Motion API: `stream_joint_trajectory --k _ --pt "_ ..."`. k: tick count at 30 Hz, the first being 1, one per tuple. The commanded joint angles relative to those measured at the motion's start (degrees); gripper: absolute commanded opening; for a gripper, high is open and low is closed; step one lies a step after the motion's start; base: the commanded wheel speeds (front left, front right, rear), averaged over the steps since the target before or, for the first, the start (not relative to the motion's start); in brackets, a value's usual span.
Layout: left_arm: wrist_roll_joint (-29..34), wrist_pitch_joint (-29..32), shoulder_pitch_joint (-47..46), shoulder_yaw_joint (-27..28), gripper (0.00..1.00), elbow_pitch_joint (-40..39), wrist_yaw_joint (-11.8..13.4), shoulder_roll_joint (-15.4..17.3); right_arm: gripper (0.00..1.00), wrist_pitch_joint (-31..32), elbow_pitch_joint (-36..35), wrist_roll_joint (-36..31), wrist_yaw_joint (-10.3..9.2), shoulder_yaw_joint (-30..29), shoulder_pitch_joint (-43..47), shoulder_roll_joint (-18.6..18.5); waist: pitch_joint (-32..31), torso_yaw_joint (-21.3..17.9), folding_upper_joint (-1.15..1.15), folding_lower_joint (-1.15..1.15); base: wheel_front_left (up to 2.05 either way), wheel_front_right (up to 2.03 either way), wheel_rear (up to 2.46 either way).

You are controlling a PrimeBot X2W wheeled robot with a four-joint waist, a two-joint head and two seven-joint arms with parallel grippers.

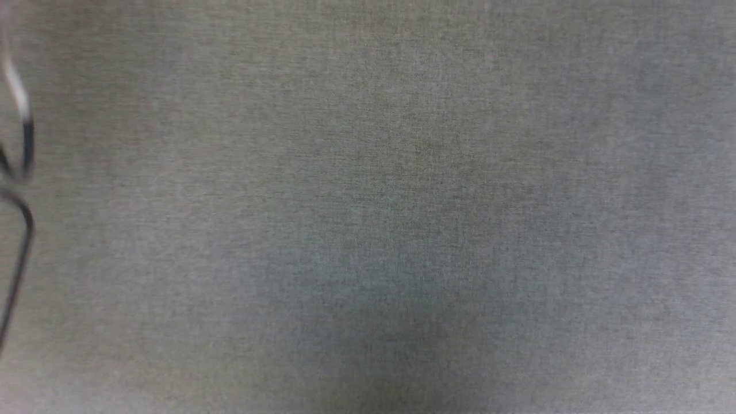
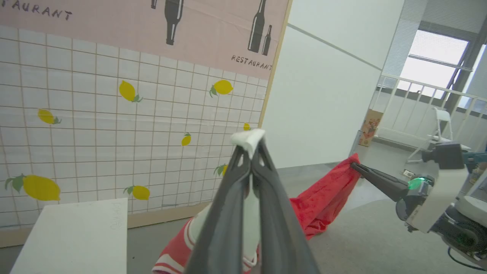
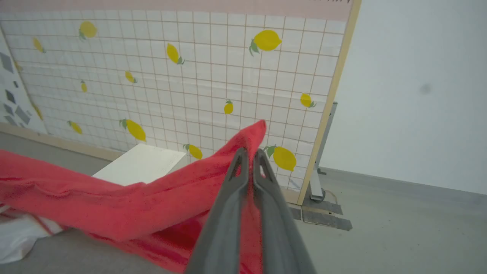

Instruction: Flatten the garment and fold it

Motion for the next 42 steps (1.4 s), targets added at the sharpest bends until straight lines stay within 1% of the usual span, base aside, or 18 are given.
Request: stream_joint_trajectory --k 1,3,5,8,9,11,13,14,17,19,23,25,30,35,42 --pt "-1.6 0.8 4.9 0.4 0.0 -3.3 0.6 2.1 0.0 2.2 -3.7 3.0 -0.08 0.8 5.0 -2.0 -5.9 0.4 0.0 -0.02 0.0 0.0 0.0" --pt "-3.9 1.2 11.8 1.4 0.0 -8.7 2.7 4.3 0.0 5.7 -10.3 7.0 -0.08 1.0 12.1 -4.7 -8.2 0.5 0.0 -0.02 0.0 0.0 0.0" --pt "-6.0 0.9 18.9 2.3 0.0 -13.8 5.2 6.0 0.0 9.5 -17.0 10.1 -0.08 -0.3 19.5 -6.7 -10.3 0.6 0.0 -0.02 0.0 0.0 0.0" --pt "-7.2 -0.4 28.5 3.2 0.0 -19.6 8.3 8.4 0.0 14.1 -25.8 12.5 -0.08 -3.8 29.7 -8.0 -13.2 1.0 0.0 -0.02 0.0 0.0 0.0" --pt "-7.4 -1.1 32.1 3.3 0.0 -21.2 9.3 9.2 0.0 15.6 -28.8 13.2 -0.08 -5.5 33.5 -7.8 -14.3 1.2 0.0 -0.02 0.0 0.0 0.0" --pt "-8.8 -2.5 38.5 3.5 0.0 -23.0 10.8 9.6 0.0 18.1 -33.4 14.1 -0.08 -8.0 39.9 -6.8 -16.0 1.4 0.0 -0.02 0.0 0.0 0.0" --pt "-10.0 -3.9 44.6 3.3 0.0 -24.0 11.6 9.9 0.0 19.9 -36.8 14.7 -0.08 -10.0 45.6 -5.3 -17.8 1.5 0.0 -0.02 0.0 0.0 0.0" --pt "-10.9 -4.3 47.3 3.0 0.0 -24.2 11.8 9.6 0.0 20.6 -38.0 14.8 -0.08 -10.6 48.1 -4.5 -18.6 1.6 0.0 -0.02 0.0 0.0 0.0" --pt "-11.6 -4.5 55.5 0.4 0.0 -23.3 11.7 10.6 0.0 22.5 -41.6 15.1 -0.08 -12.6 56.2 -1.4 -21.4 1.8 0.0 -0.02 0.0 0.0 0.0" --pt "-11.4 -4.5 59.8 -1.7 0.0 -22.0 11.9 11.0 0.0 23.7 -42.6 15.7 -0.08 -13.3 61.1 0.4 -23.3 1.9 0.0 -0.02 0.0 0.0 0.0" --pt "-12.6 -4.8 66.5 -4.8 0.0 -19.4 11.9 9.9 0.0 25.5 -43.8 16.7 -0.08 -14.8 70.5 2.6 -26.8 2.3 0.0 -0.02 0.0 0.0 0.0" --pt "-13.7 -5.2 69.2 -5.6 0.0 -18.5 12.1 9.1 0.0 26.3 -44.5 16.7 -0.08 -15.8 75.0 3.5 -28.3 2.5 0.0 -0.02 0.0 0.0 0.0" --pt "-15.6 -5.2 75.0 -7.4 0.0 -16.2 12.3 9.0 0.0 28.2 -44.5 18.1 -0.08 -17.8 84.3 5.7 -31.3 2.8 0.0 -0.02 0.0 0.0 0.0" --pt "-18.3 -5.4 79.8 -7.9 0.0 -16.5 12.6 8.7 0.0 29.2 -44.6 18.6 -0.08 -19.1 90.6 7.1 -34.1 2.9 0.0 -0.02 0.0 0.0 0.0" --pt "-20.7 -5.5 84.9 -7.8 0.0 -19.6 13.1 10.6 0.0 31.0 -45.4 19.6 -0.08 -20.5 95.2 7.9 -36.9 3.3 0.0 -0.02 0.0 0.0 0.0"
